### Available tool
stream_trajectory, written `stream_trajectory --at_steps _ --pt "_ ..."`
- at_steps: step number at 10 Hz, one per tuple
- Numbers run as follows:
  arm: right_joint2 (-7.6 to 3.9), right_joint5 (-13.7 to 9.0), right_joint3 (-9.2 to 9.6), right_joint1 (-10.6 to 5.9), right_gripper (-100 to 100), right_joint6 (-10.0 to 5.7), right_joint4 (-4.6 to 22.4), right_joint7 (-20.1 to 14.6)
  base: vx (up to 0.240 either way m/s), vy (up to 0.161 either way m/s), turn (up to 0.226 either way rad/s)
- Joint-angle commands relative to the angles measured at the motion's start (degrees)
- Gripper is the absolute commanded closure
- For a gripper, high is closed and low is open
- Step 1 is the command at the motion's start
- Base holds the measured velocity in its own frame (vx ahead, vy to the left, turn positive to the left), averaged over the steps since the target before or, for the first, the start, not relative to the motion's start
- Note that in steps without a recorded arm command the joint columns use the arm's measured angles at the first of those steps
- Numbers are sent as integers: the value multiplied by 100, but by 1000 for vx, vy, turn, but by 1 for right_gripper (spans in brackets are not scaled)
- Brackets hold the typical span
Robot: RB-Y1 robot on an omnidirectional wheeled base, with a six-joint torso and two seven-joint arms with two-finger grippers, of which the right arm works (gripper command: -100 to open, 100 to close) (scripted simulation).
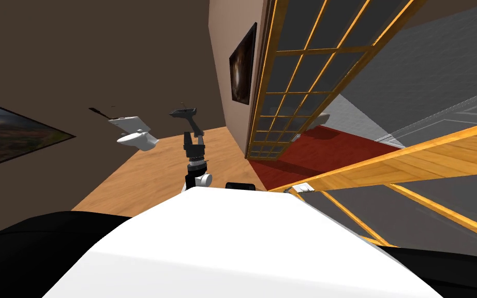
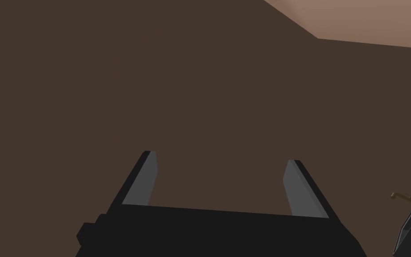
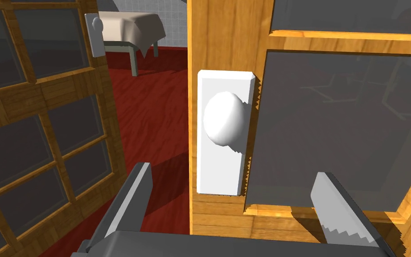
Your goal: Push the door open
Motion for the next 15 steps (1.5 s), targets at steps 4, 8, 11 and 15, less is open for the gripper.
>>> stream_trajectory --at_steps 4,8,11,15 --pt "-48 -37 -117 -109 -100 112 102 -51 99 -198 7" --pt "-40 -30 -102 -105 100 90 120 -66 5 -9 2" --pt "-40 -30 -102 -105 100 90 120 -66 0 0 0" --pt "-51 -265 -264 -74 100 8 131 -70 101 -126 -19"
